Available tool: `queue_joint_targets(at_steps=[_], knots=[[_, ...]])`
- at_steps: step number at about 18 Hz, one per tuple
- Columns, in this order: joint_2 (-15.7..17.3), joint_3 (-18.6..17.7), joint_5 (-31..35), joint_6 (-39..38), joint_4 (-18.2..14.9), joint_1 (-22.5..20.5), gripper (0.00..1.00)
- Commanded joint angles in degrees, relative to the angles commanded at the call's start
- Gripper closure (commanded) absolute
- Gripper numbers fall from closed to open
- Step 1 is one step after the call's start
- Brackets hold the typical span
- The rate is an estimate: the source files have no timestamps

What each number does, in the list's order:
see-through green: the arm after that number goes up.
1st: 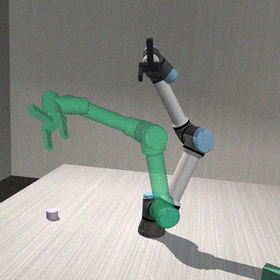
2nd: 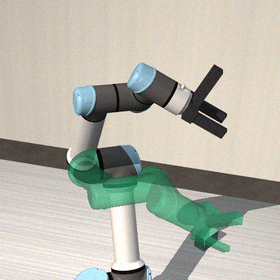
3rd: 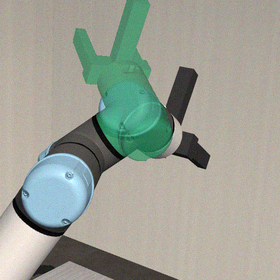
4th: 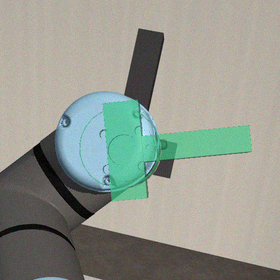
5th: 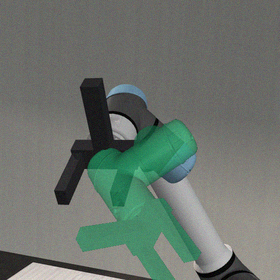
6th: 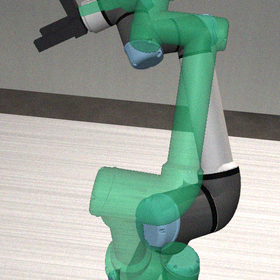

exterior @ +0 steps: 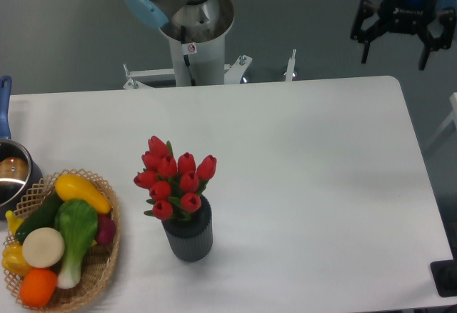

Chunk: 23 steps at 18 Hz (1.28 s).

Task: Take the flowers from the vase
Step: 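Move the open gripper from its raised pose toward the tulip vase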

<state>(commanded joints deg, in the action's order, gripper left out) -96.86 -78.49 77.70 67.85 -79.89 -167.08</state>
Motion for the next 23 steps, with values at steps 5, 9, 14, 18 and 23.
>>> queue_joint_targets(at_steps=[5,9,14,18,23], knots=[[0.79,-1.05,0.09,-0.44,0.09,0.88,0.0],[0.97,-2.99,-2.45,-1.31,0.26,0.27,0.0],[3.07,-9.38,-8.0,-3.43,6.75,-0.26,0.0],[4.66,-16.34,-8.35,-3.25,14.49,0.18,0.0],[4.75,-19.86,-10.55,-2.99,15.11,1.31,0.0]])
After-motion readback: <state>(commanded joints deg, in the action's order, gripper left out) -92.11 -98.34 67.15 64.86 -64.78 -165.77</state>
